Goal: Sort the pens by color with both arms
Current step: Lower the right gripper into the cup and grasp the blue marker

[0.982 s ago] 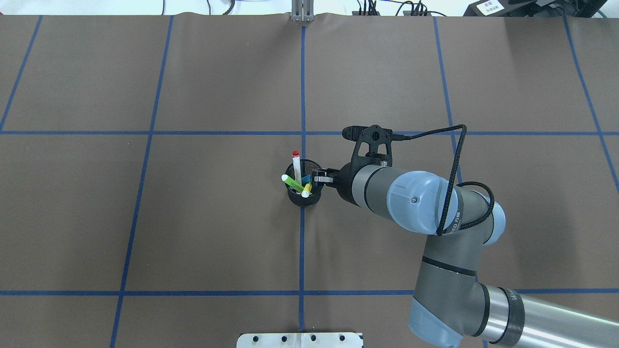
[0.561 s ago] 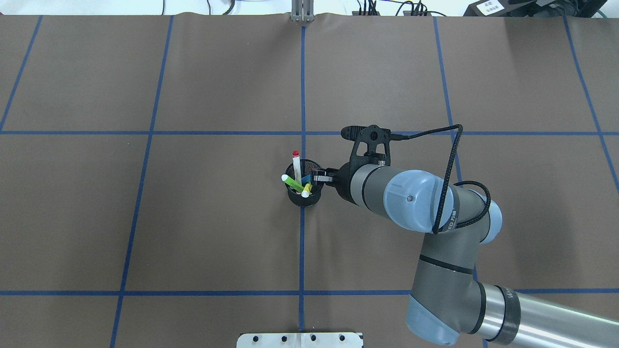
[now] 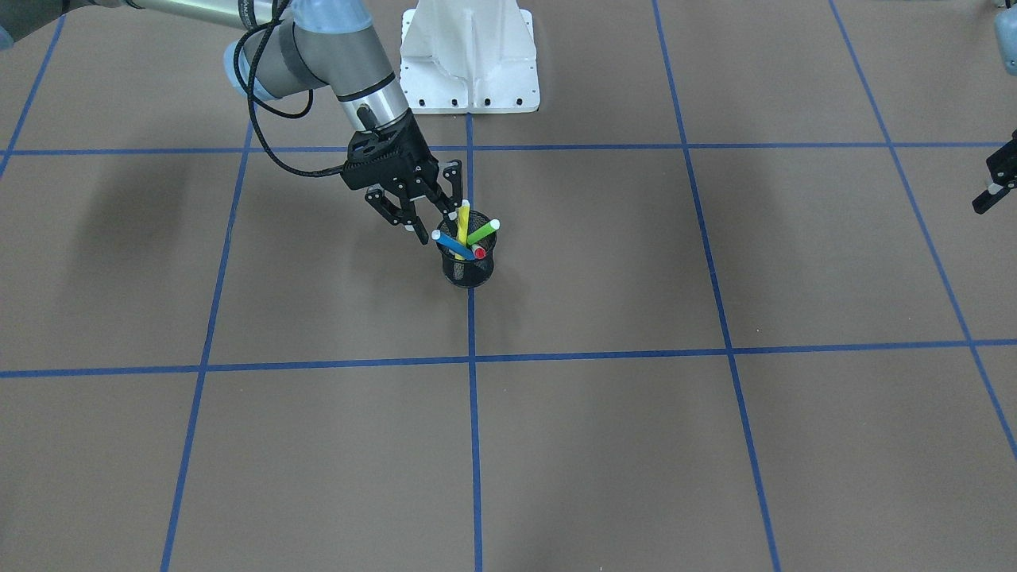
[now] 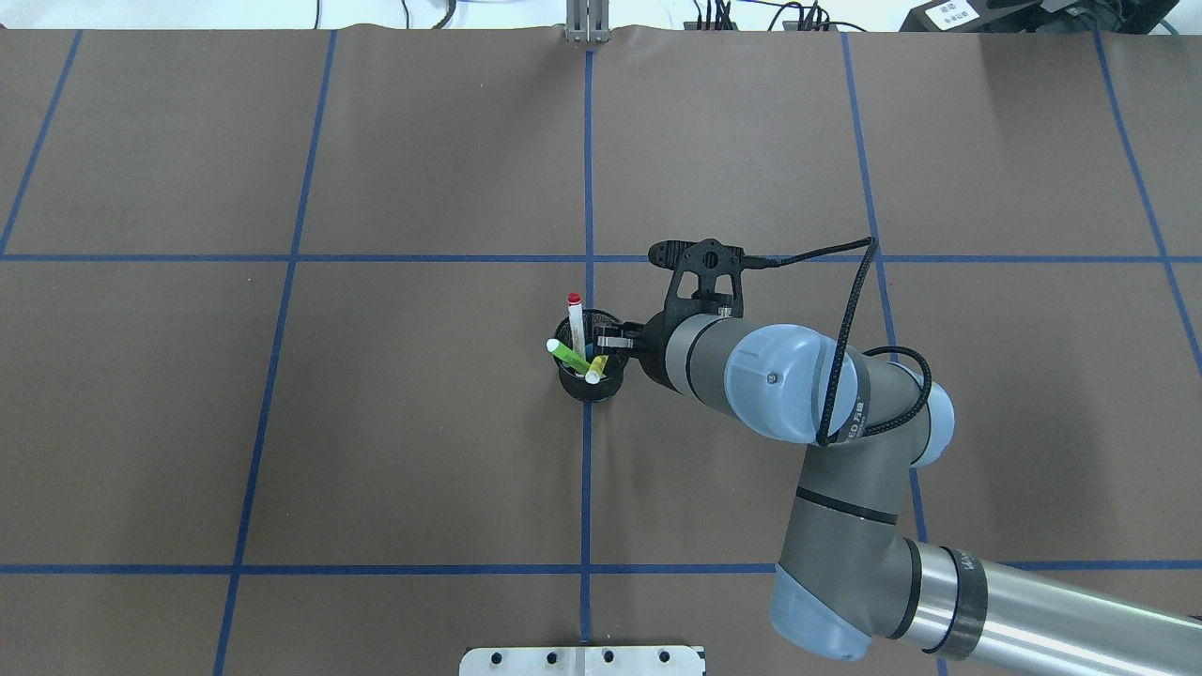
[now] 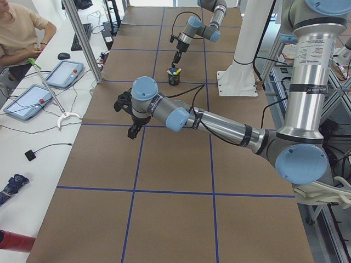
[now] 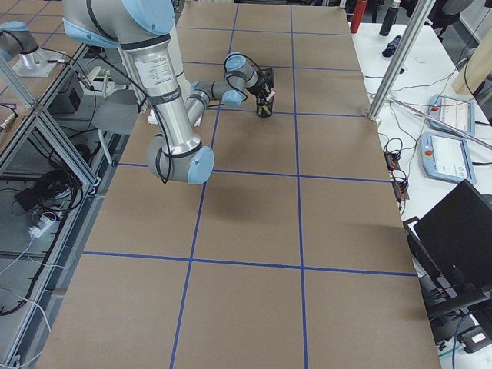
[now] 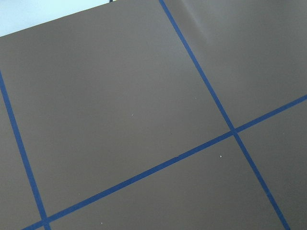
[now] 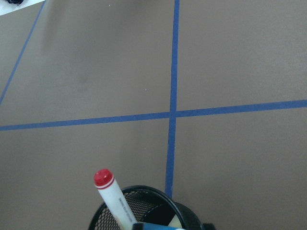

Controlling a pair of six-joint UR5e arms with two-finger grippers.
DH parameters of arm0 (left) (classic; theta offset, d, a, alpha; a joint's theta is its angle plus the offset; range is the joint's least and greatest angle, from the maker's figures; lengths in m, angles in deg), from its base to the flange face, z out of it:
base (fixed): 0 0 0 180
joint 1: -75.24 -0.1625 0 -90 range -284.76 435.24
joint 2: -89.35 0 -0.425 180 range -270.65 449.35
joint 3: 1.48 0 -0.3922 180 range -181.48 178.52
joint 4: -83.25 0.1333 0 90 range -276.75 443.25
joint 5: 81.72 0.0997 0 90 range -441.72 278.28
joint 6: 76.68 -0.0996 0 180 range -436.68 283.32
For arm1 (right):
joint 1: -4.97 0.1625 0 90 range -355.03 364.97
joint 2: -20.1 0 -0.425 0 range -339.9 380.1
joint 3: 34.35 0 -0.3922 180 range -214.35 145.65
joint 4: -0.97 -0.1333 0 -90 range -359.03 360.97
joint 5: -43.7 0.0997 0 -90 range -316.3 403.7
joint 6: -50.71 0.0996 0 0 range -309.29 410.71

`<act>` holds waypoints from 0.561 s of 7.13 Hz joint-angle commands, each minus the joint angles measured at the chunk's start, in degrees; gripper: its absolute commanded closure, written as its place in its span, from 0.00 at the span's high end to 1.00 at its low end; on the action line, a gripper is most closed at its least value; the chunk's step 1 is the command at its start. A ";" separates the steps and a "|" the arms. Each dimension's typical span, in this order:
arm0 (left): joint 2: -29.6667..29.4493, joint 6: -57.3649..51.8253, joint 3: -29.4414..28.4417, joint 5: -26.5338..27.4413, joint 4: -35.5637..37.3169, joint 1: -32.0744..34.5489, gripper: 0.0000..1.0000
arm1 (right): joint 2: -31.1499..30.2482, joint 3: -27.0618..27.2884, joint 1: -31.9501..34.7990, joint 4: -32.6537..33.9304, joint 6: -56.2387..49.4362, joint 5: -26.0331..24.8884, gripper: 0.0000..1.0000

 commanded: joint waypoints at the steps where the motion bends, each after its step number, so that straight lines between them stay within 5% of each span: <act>1: 0.00 0.00 0.00 0.00 0.00 0.00 1.00 | 0.05 -0.31 0.23 -0.01 -0.12 0.00 0.48; 4: 0.00 0.00 0.00 0.00 0.00 0.00 1.00 | 0.58 -0.31 0.32 0.08 -0.12 0.00 0.30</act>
